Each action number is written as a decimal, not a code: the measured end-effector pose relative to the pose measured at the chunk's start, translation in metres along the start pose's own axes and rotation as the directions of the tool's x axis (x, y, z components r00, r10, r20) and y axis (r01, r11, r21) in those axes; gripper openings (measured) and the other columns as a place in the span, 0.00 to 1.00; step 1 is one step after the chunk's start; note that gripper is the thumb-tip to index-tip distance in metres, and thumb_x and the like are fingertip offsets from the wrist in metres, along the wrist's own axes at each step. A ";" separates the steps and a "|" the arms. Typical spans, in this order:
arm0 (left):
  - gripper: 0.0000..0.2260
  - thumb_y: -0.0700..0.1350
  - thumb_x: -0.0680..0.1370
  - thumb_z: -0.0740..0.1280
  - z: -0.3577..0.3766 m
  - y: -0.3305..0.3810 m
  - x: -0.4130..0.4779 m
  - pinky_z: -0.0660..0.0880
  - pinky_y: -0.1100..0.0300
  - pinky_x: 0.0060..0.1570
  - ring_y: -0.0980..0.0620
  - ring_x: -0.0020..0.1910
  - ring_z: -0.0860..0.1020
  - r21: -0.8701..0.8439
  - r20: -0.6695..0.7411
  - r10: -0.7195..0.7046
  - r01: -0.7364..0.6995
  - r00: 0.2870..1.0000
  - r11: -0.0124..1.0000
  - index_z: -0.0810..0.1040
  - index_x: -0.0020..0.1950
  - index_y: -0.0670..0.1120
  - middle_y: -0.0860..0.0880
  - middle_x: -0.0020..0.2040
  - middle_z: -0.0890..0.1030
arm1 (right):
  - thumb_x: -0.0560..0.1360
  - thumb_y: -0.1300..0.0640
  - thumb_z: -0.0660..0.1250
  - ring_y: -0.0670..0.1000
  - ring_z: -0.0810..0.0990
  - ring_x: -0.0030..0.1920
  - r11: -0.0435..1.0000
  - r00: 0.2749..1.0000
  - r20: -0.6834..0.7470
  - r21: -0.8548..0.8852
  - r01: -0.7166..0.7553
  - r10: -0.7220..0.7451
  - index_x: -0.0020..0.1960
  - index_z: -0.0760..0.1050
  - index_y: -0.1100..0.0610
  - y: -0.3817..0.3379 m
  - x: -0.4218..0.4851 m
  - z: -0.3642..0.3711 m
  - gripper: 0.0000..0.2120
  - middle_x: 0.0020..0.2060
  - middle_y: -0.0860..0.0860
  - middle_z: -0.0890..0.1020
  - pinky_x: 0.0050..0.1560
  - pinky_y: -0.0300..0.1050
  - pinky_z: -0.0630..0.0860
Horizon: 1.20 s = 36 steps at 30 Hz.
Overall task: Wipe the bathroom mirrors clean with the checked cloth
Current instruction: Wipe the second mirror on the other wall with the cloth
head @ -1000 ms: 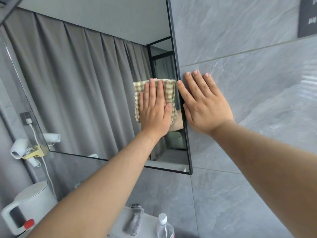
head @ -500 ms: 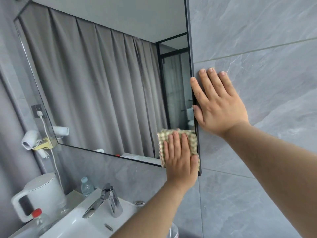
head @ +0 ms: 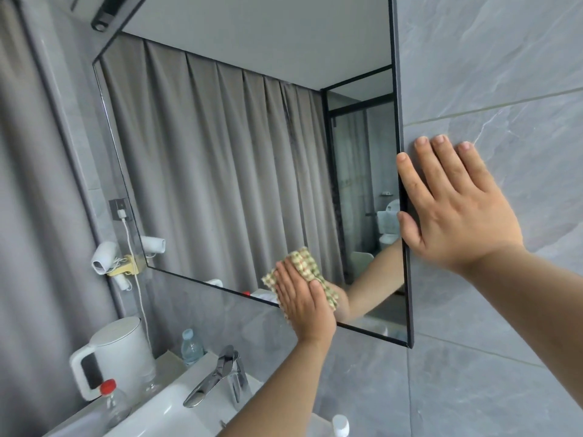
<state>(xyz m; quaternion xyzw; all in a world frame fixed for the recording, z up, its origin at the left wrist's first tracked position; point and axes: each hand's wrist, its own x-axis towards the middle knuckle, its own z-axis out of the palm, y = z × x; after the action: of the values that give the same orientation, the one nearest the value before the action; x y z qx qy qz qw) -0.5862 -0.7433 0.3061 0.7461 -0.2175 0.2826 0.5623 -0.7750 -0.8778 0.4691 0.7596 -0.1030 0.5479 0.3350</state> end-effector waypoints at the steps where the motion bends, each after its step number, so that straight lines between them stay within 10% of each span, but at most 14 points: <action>1: 0.34 0.56 0.76 0.43 -0.005 -0.005 0.011 0.40 0.57 0.78 0.51 0.80 0.47 -0.034 -0.028 -0.067 0.066 0.997 0.997 0.46 0.80 0.44 0.44 0.82 0.49 | 0.77 0.47 0.54 0.67 0.60 0.75 1.000 1.000 0.003 -0.007 0.001 -0.001 0.79 0.56 0.63 0.000 0.000 0.000 0.34 0.75 0.67 0.62 0.77 0.63 0.51; 7: 0.26 0.46 0.85 0.51 -0.028 -0.035 0.058 0.45 0.55 0.76 0.46 0.80 0.50 -0.163 -0.118 -0.503 0.483 0.856 0.860 0.50 0.80 0.37 0.39 0.81 0.52 | 0.77 0.47 0.54 0.67 0.59 0.76 0.998 1.000 0.029 -0.056 -0.001 0.002 0.79 0.54 0.64 -0.001 0.000 0.002 0.35 0.76 0.67 0.61 0.77 0.64 0.51; 11: 0.29 0.51 0.83 0.48 -0.027 -0.014 0.057 0.43 0.56 0.76 0.45 0.80 0.49 -0.119 -0.105 -0.496 0.485 0.862 0.867 0.48 0.80 0.37 0.39 0.81 0.49 | 0.77 0.47 0.55 0.67 0.58 0.76 0.998 0.999 0.033 -0.060 -0.004 0.006 0.79 0.55 0.64 -0.002 0.000 0.001 0.36 0.76 0.67 0.61 0.77 0.64 0.50; 18: 0.31 0.54 0.81 0.44 -0.006 0.073 0.028 0.34 0.55 0.77 0.52 0.79 0.34 0.114 -0.003 0.265 -0.263 0.964 0.958 0.39 0.80 0.43 0.45 0.80 0.37 | 0.77 0.47 0.54 0.67 0.59 0.76 0.998 0.999 0.047 -0.057 0.001 0.001 0.79 0.55 0.64 -0.001 0.000 -0.002 0.35 0.75 0.67 0.61 0.77 0.64 0.50; 22: 0.28 0.55 0.84 0.42 -0.007 0.101 0.031 0.41 0.44 0.78 0.41 0.81 0.44 0.144 0.190 0.753 -0.777 0.630 0.613 0.44 0.80 0.40 0.40 0.81 0.44 | 0.79 0.45 0.52 0.67 0.60 0.76 0.999 1.000 0.027 -0.039 0.003 -0.002 0.79 0.56 0.64 -0.002 -0.001 0.001 0.34 0.75 0.67 0.62 0.77 0.64 0.52; 25: 0.27 0.53 0.84 0.44 -0.021 0.111 0.064 0.43 0.45 0.79 0.44 0.81 0.44 0.171 0.218 0.851 -0.877 0.478 0.449 0.43 0.80 0.44 0.43 0.80 0.46 | 0.79 0.45 0.51 0.68 0.61 0.75 1.000 1.000 -0.006 -0.026 0.017 -0.017 0.78 0.58 0.64 -0.002 -0.001 0.001 0.33 0.75 0.67 0.63 0.77 0.64 0.53; 31: 0.28 0.49 0.81 0.45 -0.038 0.083 0.127 0.40 0.53 0.79 0.51 0.81 0.43 0.204 0.017 0.548 -0.540 0.836 0.817 0.46 0.81 0.43 0.46 0.82 0.46 | 0.78 0.47 0.54 0.69 0.62 0.74 1.000 1.000 0.000 -0.025 0.006 -0.006 0.78 0.58 0.65 -0.004 0.001 -0.002 0.34 0.74 0.68 0.64 0.76 0.66 0.54; 36: 0.32 0.55 0.79 0.43 -0.039 0.043 0.135 0.37 0.59 0.77 0.51 0.81 0.47 0.043 -0.135 0.218 -0.214 0.967 0.976 0.50 0.81 0.43 0.46 0.82 0.50 | 0.77 0.47 0.56 0.68 0.60 0.75 0.999 0.999 0.052 -0.040 0.000 0.002 0.78 0.57 0.65 -0.004 0.001 -0.002 0.35 0.75 0.67 0.63 0.77 0.64 0.52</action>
<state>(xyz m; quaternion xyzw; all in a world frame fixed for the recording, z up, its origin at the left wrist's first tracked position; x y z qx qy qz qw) -0.5198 -0.7188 0.4348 0.7043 -0.2539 0.3964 0.5314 -0.7743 -0.8730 0.4691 0.7667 -0.1231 0.5259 0.3470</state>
